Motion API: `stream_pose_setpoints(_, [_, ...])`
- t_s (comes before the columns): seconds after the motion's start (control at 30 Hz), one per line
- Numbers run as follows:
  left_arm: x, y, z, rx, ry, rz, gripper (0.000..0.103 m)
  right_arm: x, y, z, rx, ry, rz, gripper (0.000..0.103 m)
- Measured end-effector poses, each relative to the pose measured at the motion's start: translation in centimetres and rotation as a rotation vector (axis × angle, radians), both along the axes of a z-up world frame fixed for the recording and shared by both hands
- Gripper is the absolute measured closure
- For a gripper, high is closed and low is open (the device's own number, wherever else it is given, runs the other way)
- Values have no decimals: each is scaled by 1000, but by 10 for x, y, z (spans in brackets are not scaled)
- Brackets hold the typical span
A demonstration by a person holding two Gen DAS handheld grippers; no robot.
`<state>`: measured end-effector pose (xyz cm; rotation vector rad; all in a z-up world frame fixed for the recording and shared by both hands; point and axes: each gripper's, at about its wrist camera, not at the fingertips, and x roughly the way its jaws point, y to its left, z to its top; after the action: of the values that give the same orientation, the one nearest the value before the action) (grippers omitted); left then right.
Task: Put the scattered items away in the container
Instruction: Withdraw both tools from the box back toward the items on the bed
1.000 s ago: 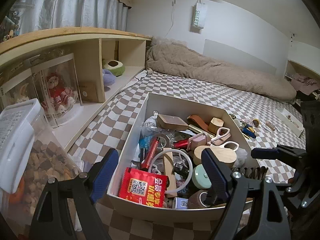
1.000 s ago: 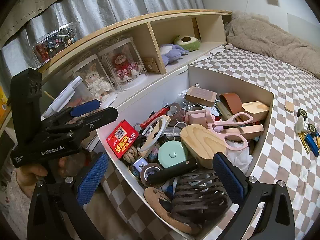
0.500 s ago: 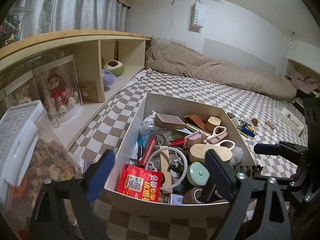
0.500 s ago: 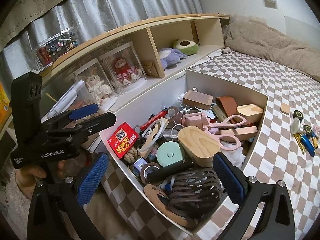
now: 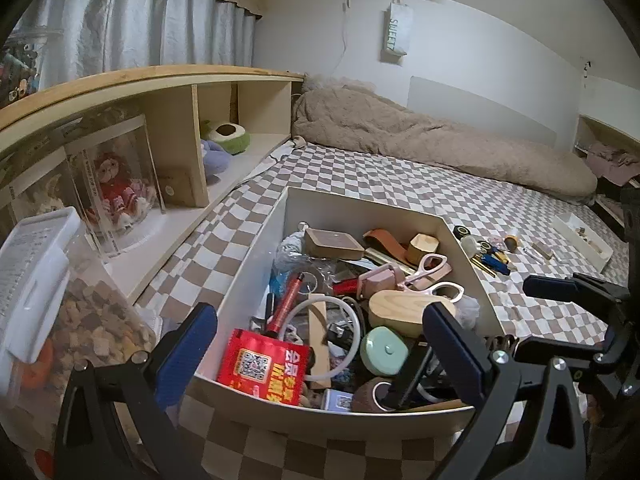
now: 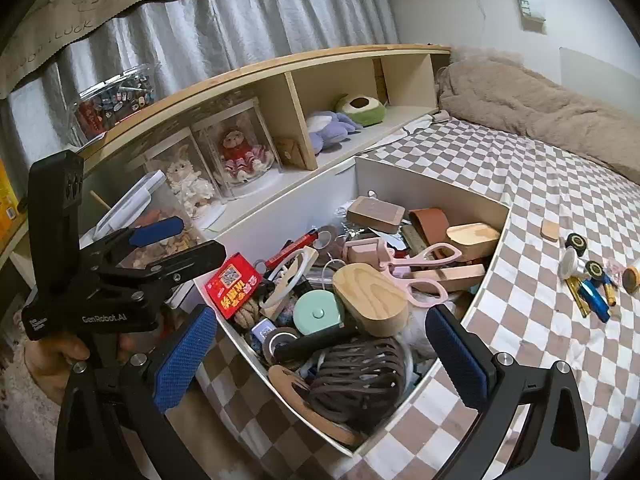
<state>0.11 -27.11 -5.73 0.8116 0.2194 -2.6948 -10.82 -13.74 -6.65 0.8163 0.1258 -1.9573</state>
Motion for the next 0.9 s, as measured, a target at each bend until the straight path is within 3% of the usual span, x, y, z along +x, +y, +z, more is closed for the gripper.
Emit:
stream_pose_setpoints(0.43, [-6,18,11,12,14,-7,0,-10,28,13,-27,16,-36,0])
stream_pose_setpoints(0.9, [-36,59,22,1,32,-81,0,-43,100,21,-26,59,-177,0])
